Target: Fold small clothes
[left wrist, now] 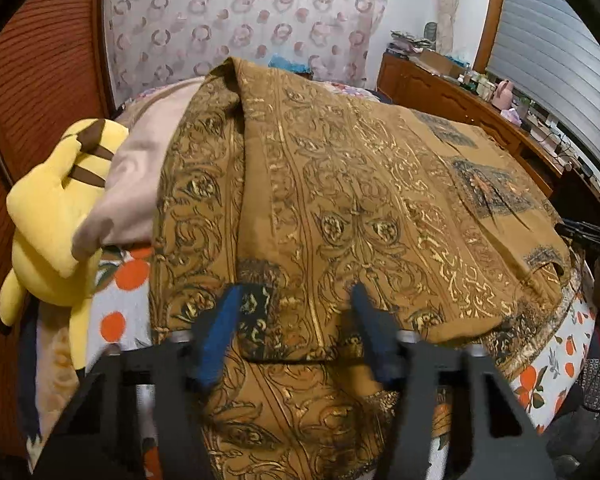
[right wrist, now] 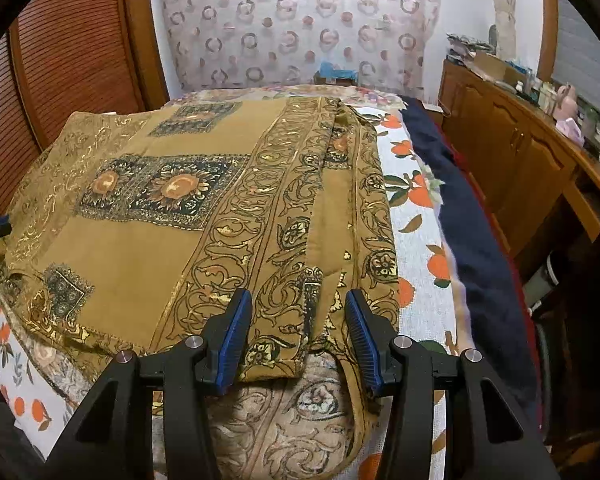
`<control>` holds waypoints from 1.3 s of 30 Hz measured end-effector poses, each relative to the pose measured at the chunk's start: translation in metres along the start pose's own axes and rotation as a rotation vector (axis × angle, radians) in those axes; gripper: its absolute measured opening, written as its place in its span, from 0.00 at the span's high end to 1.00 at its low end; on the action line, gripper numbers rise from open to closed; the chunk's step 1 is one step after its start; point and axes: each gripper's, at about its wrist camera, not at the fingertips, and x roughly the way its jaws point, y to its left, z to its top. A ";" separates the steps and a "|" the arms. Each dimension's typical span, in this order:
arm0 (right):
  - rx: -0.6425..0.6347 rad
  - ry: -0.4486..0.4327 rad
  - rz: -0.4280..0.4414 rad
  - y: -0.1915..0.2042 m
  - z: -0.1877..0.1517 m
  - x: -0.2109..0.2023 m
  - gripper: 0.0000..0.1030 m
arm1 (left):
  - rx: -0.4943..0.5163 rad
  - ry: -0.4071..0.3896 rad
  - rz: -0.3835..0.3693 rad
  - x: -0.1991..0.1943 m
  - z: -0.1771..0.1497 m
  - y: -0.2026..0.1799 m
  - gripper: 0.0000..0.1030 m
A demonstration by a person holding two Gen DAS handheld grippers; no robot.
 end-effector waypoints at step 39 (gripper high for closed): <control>-0.110 -0.117 0.054 0.043 -0.007 -0.040 0.44 | -0.007 -0.041 0.103 -0.032 -0.013 0.014 0.31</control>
